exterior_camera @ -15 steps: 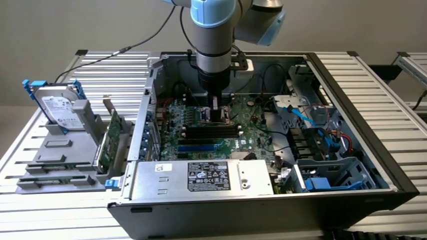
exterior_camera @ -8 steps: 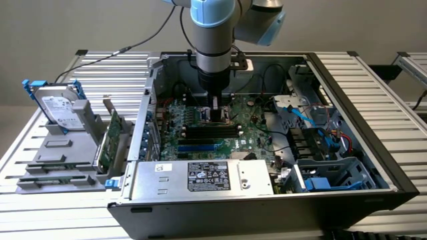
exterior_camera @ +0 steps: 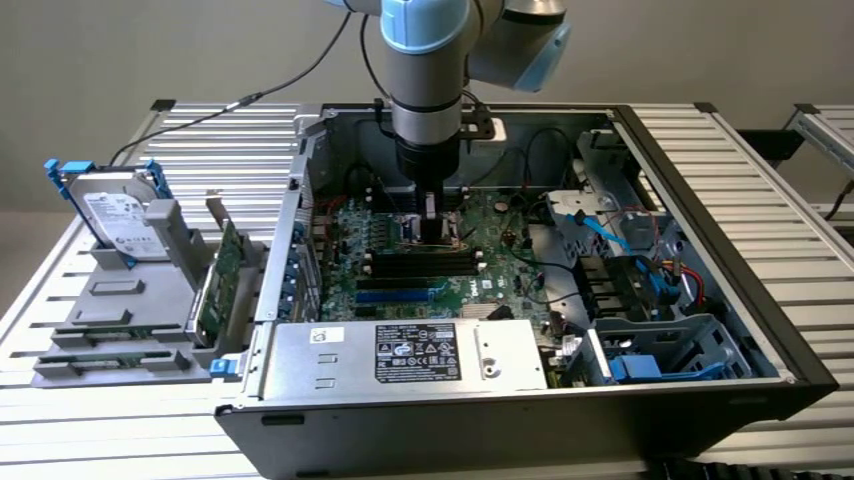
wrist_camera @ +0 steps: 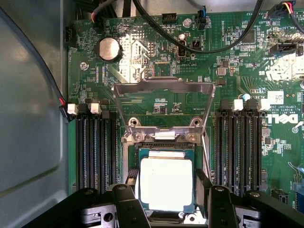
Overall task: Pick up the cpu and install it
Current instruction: 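Place the cpu into insertion slot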
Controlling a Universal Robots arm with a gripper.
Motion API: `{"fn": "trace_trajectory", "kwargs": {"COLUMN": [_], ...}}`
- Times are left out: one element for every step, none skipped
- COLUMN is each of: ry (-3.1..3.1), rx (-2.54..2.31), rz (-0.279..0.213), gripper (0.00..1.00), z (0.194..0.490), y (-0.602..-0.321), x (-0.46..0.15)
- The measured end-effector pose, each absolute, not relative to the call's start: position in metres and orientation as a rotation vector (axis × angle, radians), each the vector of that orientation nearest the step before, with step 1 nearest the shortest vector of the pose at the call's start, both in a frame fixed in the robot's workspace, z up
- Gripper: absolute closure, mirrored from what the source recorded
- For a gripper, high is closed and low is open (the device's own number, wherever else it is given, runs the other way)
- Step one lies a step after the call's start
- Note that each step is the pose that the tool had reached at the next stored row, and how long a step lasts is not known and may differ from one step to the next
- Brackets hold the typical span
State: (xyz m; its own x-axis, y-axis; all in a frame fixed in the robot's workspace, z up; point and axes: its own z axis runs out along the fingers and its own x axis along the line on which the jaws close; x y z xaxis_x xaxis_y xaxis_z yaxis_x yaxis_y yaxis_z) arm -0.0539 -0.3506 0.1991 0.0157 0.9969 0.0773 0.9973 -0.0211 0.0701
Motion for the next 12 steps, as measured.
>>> {"fn": "trace_trajectory", "kwargs": {"ry": [-2.196,-2.196,-2.197,-2.198,-2.198,-2.199,-2.199,-2.2,-2.2,-2.201,-2.202,-2.202], "rx": [-2.236,-2.237,-2.238,-2.238,-2.239,-2.239,-2.24,-2.24,-2.241,-2.241,-2.242,-2.242], "rz": [-0.163,-0.161,-0.16,-0.159,-0.158,-0.157,-0.156,-0.155,-0.154,-0.153,-0.152,-0.151], "gripper": [0.45,0.45,0.45,0.45,0.45,0.45,0.45,0.45,0.45,0.45,0.45,0.45], "z": [0.199,0.1989,0.1988,0.1987,0.1986,0.1985,0.1984,0.1981,0.1979,0.1976,0.1974,0.1971], "y": [-0.3504,-0.3502,-0.35,-0.3499,-0.3498,-0.3496,-0.3493,-0.349,-0.3487,-0.3484,-0.348,-0.3478], "x": [-0.0539,-0.054,-0.0539,-0.0539,-0.054,-0.054,-0.054,-0.054,-0.054,-0.0539,-0.054,-0.0539]}}
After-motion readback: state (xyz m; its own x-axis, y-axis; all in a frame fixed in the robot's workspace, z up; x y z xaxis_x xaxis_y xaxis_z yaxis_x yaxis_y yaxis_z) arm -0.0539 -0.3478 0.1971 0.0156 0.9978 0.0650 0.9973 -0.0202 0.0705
